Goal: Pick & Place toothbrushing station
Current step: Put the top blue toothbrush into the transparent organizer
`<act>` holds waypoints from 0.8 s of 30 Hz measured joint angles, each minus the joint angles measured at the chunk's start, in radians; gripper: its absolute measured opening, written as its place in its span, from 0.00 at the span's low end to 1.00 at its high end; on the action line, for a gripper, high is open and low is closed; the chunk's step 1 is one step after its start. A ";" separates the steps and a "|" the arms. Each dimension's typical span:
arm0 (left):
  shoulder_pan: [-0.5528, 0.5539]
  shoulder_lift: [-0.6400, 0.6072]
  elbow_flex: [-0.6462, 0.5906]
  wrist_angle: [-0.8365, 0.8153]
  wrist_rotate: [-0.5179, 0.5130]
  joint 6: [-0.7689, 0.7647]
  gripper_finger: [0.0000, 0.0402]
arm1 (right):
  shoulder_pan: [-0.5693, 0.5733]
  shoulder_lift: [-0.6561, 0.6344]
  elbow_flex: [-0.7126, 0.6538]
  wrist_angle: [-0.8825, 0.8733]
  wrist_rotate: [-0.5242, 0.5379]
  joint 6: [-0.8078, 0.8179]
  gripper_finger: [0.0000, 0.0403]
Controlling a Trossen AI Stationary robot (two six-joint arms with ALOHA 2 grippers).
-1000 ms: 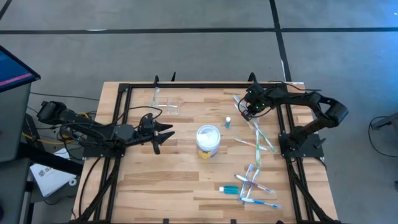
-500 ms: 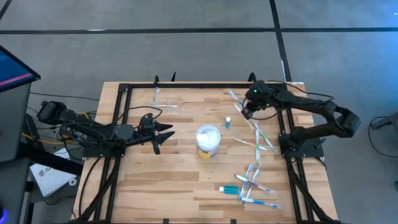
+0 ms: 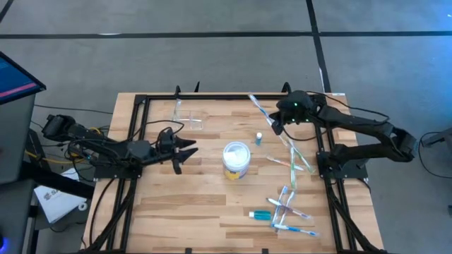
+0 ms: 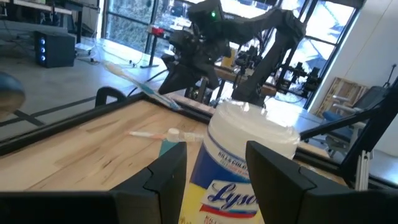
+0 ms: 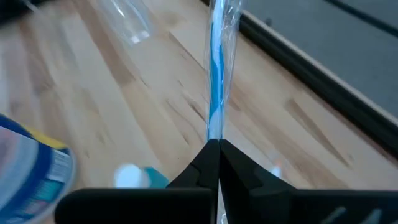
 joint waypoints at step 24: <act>0.023 0.007 0.000 0.179 -0.012 0.025 0.40 | 0.219 -0.023 0.000 0.402 -0.104 0.044 0.00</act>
